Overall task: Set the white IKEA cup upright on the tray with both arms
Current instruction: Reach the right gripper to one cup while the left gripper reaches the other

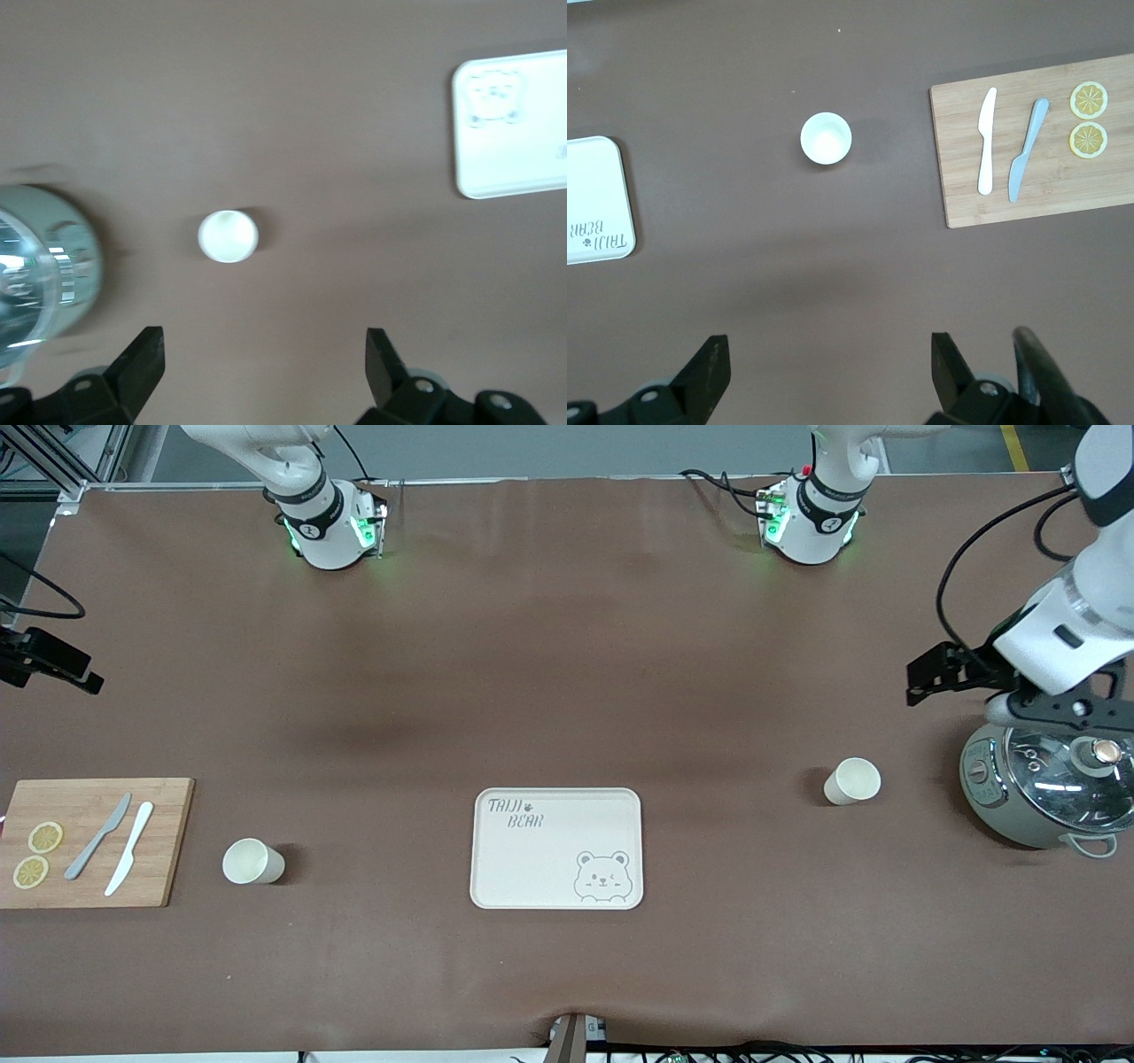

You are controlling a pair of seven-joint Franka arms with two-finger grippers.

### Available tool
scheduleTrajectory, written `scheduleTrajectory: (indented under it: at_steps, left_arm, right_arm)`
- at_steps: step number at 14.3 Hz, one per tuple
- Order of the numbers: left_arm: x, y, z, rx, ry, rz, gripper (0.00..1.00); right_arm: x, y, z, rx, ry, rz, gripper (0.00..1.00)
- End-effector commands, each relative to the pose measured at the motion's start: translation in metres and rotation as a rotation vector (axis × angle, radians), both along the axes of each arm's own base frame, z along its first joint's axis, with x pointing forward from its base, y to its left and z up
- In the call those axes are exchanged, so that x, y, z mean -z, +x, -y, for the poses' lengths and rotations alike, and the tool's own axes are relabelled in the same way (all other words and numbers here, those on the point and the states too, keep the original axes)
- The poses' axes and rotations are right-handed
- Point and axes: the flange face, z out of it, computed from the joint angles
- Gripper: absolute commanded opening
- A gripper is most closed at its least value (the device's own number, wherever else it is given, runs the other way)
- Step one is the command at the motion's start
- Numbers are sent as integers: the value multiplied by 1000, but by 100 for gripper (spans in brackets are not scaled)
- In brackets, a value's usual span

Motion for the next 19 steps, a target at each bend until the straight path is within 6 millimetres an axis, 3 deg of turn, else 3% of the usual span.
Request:
scheduleTrajectory:
  at_steps: [1, 4, 6, 8, 10, 13, 16, 19]
  left_arm:
    - [39, 38, 35, -81, -65, -51, 100]
    - [93, 60, 118, -29, 11, -81, 100]
    - [103, 59, 115, 41, 75, -77, 100]
    - [131, 60, 89, 101, 86, -92, 100]
    - [147, 41, 56, 134, 81, -44, 100]
    - [172, -1, -4, 172, 75, 42, 100]
    - [203, -27, -36, 204, 81, 77, 100]
    - [247, -55, -66, 205, 89, 140, 100]
  right_arm:
    - [-2, -7, -1, 10, -17, 5, 100]
    - [-3, -5, -3, -5, -20, 13, 100]
    - [-3, 0, -11, -19, -18, 15, 100]
    - [3, 7, -17, -24, -8, 2, 100]
    - [21, 17, -22, -31, -6, -22, 100]
    - [68, 42, -36, -52, 3, -78, 100]
    - [117, 73, -53, -73, -5, -73, 100]
    - [160, 98, -64, -83, -16, -50, 100]
